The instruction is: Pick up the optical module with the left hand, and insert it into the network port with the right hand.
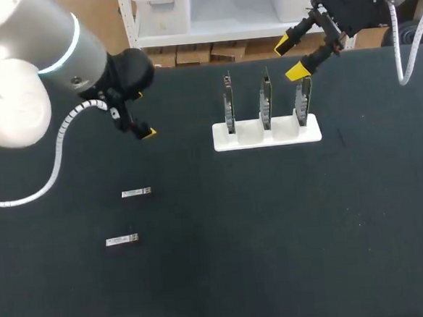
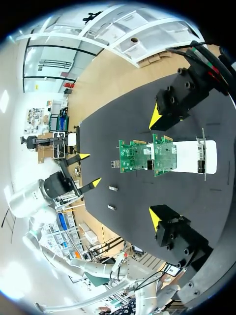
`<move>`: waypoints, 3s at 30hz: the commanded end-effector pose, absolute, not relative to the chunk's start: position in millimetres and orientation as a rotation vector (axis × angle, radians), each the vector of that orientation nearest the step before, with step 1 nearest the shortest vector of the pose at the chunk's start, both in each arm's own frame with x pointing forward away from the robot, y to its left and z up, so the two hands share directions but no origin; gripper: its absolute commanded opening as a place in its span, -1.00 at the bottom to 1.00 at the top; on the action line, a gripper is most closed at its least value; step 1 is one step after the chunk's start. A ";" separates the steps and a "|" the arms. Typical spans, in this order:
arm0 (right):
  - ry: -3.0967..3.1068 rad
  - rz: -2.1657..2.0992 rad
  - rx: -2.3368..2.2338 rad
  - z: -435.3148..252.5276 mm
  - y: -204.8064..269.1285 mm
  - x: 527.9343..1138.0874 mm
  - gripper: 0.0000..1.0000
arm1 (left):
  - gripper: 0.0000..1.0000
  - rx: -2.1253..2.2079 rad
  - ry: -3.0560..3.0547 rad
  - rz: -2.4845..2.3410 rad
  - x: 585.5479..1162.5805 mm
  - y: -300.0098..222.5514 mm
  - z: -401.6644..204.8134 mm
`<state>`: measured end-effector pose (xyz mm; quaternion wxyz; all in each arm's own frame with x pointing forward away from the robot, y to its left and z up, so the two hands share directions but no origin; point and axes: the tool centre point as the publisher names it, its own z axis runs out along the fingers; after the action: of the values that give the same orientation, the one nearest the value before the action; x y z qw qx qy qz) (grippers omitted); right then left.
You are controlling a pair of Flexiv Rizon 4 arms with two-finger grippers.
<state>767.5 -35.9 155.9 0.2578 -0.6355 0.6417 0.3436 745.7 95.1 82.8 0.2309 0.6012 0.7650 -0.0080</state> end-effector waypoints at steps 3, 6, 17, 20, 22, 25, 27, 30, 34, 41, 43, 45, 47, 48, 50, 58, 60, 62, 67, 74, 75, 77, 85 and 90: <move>1.739 0.930 -1.721 155.7 -36.0 766.3 1.00 | 1.00 1.680 2.098 -0.040 752.3 91.5 84.2; 1.739 0.930 -1.721 155.7 -36.0 766.3 1.00 | 1.00 1.680 2.098 -0.040 752.3 91.5 84.2; 1.739 0.930 -1.721 155.7 -36.0 766.3 1.00 | 1.00 1.730 2.132 -0.033 744.7 84.1 75.2; 1.739 0.930 -1.721 155.7 -36.0 766.3 1.00 | 1.00 1.727 2.158 -0.044 739.4 100.2 66.9; 1.739 0.930 -1.721 155.7 -36.0 766.3 1.00 | 1.00 1.721 2.182 -0.046 737.1 113.8 59.8; 1.739 0.930 -1.721 155.7 -36.0 766.3 1.00 | 1.00 1.703 2.239 -0.041 731.2 133.5 51.0; 1.739 0.930 -1.721 155.7 -36.0 766.3 1.00 | 1.00 1.691 2.258 -0.036 727.7 143.8 48.5; 1.739 0.930 -1.721 155.7 -36.0 766.3 1.00 | 1.00 1.706 2.253 -0.019 719.9 154.2 46.3; 1.739 0.930 -1.721 155.7 -36.0 766.3 1.00 | 1.00 1.791 2.214 0.010 706.1 163.4 38.2; 1.739 0.930 -1.721 155.7 -36.0 766.3 1.00 | 1.00 1.888 2.212 -0.003 697.1 180.3 29.1; 1.739 0.930 -1.721 155.7 -36.0 766.3 1.00 | 1.00 1.886 2.226 -0.002 695.9 184.0 28.1; 1.739 0.930 -1.721 155.7 -36.0 766.3 1.00 | 1.00 1.874 2.250 -0.007 694.6 186.4 26.9; 1.739 0.930 -1.721 155.7 -36.0 766.3 1.00 | 1.00 1.867 2.275 -0.040 693.6 187.0 24.2; 1.739 0.930 -1.721 155.7 -36.0 766.3 1.00 | 1.00 1.863 2.291 -0.052 692.6 186.4 22.9; 1.739 0.930 -1.721 155.7 -36.0 766.3 1.00 | 1.00 1.861 2.295 -0.078 689.5 184.8 21.6; 1.739 0.930 -1.721 155.7 -36.0 766.3 1.00 | 1.00 1.881 2.305 -0.082 672.1 182.2 14.5; 1.739 0.930 -1.721 155.7 -36.0 766.3 1.00 | 1.00 1.864 2.292 -0.079 670.7 183.3 16.3; 1.739 0.930 -1.721 155.7 -36.0 766.3 1.00 | 1.00 1.834 2.243 -0.081 668.6 184.0 22.9; 1.739 0.930 -1.721 155.7 -36.0 766.3 1.00 | 1.00 1.834 2.243 -0.081 668.6 184.0 22.9; 1.739 0.930 -1.721 155.7 -36.0 766.3 1.00 | 1.00 1.834 2.243 -0.081 668.6 184.0 22.9; 1.739 0.930 -1.721 155.7 -36.0 766.3 1.00 | 1.00 1.834 2.243 -0.081 668.6 184.0 22.9; 1.739 0.930 -1.721 155.7 -36.0 766.3 1.00 | 1.00 1.834 2.243 -0.081 668.6 184.0 22.9; 1.739 0.930 -1.721 155.7 -36.0 766.3 1.00 | 1.00 1.834 2.243 -0.081 668.6 184.0 22.9; 1.739 0.930 -1.721 155.7 -36.0 766.3 1.00 | 1.00 1.830 2.208 0.022 658.5 186.6 20.0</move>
<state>767.4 -35.8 155.9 0.2578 -0.6354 0.6417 0.3435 670.3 187.2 21.0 0.1210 0.6336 0.7641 -0.0107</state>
